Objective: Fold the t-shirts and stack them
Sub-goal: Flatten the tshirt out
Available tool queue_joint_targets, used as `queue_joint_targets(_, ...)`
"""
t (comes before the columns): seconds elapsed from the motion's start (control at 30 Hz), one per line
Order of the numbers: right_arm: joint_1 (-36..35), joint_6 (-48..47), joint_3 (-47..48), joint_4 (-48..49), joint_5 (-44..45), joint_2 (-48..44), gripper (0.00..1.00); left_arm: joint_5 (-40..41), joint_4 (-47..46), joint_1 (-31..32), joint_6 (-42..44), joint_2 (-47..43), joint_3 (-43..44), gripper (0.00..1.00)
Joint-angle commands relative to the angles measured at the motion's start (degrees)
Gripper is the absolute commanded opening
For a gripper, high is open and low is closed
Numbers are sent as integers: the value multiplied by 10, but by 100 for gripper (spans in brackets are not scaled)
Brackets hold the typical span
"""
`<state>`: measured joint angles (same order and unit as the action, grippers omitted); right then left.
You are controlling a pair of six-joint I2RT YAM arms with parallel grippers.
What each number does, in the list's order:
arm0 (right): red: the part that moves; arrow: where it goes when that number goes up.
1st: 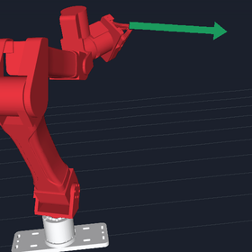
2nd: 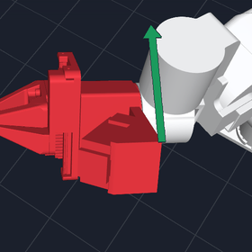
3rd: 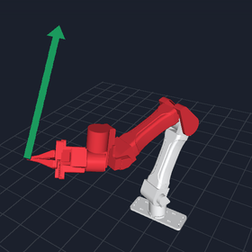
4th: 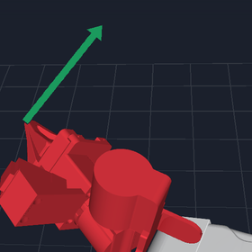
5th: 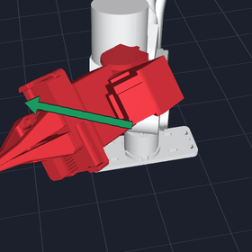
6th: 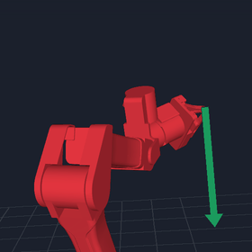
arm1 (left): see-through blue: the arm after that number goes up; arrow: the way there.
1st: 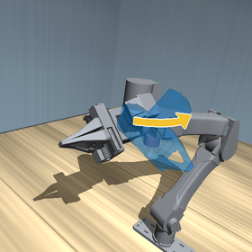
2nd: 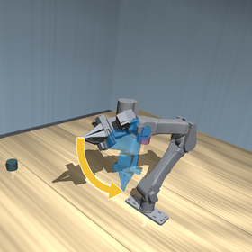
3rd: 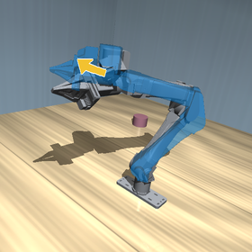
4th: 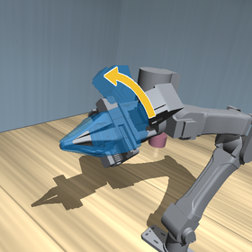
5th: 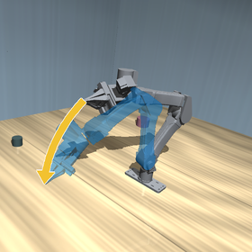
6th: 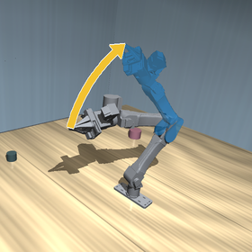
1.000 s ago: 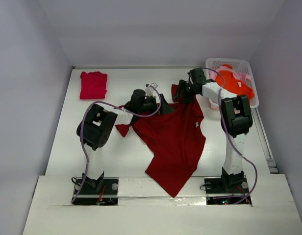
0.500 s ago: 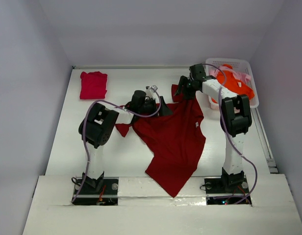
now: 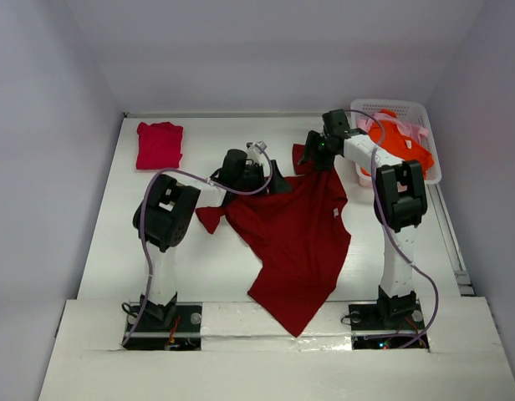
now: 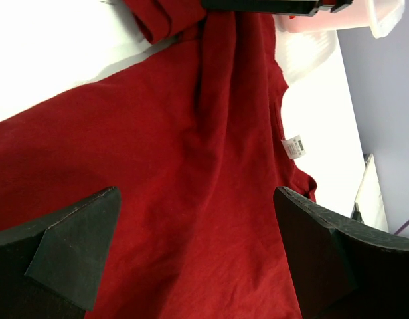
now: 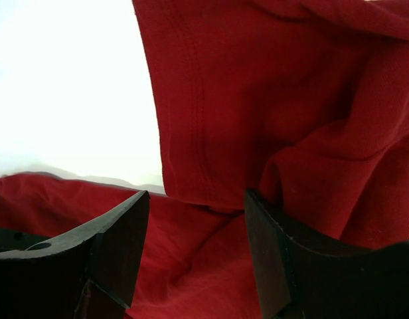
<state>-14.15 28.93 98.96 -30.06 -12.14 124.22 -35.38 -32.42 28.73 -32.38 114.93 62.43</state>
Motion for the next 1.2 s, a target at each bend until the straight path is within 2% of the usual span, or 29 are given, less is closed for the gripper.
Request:
queue_joint_targets(0.0,3,0,29,-7,12,8,65,2,-4,-3,14,-2,18,99)
queue_joint_targets(0.67,3,-22,94,-68,65,31,65,53,115,-3,59,27,84,99)
queue_joint_targets(1.17,3,-28,172,-103,109,89,65,70,123,-9,67,9,60,99)
